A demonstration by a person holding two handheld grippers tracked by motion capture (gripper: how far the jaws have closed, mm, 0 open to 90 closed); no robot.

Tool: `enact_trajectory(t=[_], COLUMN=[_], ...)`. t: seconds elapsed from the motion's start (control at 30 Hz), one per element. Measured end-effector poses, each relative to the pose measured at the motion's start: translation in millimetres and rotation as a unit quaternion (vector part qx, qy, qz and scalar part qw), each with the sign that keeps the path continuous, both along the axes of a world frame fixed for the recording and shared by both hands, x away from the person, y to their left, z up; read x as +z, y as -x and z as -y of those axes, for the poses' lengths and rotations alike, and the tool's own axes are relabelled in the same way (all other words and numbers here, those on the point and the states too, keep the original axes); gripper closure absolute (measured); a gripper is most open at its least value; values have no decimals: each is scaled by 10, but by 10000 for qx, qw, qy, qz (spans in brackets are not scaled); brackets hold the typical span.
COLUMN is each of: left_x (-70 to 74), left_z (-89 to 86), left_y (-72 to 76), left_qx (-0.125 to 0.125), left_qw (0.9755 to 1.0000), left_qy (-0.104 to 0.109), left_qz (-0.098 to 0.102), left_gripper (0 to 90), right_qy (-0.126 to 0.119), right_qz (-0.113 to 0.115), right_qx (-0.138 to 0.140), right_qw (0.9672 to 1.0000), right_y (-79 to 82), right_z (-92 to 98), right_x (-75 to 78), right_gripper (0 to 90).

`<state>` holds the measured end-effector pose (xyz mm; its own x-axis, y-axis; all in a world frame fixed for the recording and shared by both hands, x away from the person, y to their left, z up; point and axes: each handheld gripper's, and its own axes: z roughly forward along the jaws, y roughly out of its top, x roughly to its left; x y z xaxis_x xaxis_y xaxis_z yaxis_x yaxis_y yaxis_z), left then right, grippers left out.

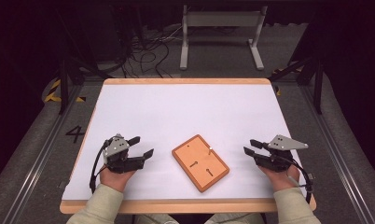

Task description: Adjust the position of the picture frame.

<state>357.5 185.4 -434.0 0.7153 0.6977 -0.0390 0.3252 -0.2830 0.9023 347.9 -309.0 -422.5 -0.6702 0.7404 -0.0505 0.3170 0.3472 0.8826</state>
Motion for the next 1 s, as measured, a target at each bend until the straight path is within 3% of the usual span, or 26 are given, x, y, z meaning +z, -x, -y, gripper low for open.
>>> enact_trajectory(t=[0.03,0.2,0.27,0.3,0.37,0.5,0.6,0.83,1.0], left_x=[9,7,6,3,5,-1,-9,-10,-13], left_z=[1,13,15,14,8,8,13,5,1], left_y=[7,12,10,9,8,2,0,-2,0], left_qx=[-31,-49,-60,-61,-58,-71,-69,-77,-59], left_qw=[10000,10000,10000,10000,10000,10000,9999,9999,9999], left_qy=[2,15,4,1,-13,-30,-20,-42,-55], left_qz=[2,-35,-38,-34,-30,-39,-73,-61,-83], left_gripper=[286,294,294,296,296,296,296,296,292], right_qy=[43,256,374,529,583,958,1097,1634,1859], right_qz=[0,1,-126,-227,-275,-660,-765,-1014,-1145], right_qx=[124,443,607,799,906,1391,1634,1900,2090], right_qw=[9999,9987,9974,9951,9938,9834,9775,9628,9532], right_y=[27,101,121,144,154,172,188,213,232], right_z=[-33,-125,-171,-225,-252,-395,-476,-651,-740], right_x=[39,110,122,130,134,132,124,54,9], right_gripper=[654,743,796,846,871,899,900,900,900])
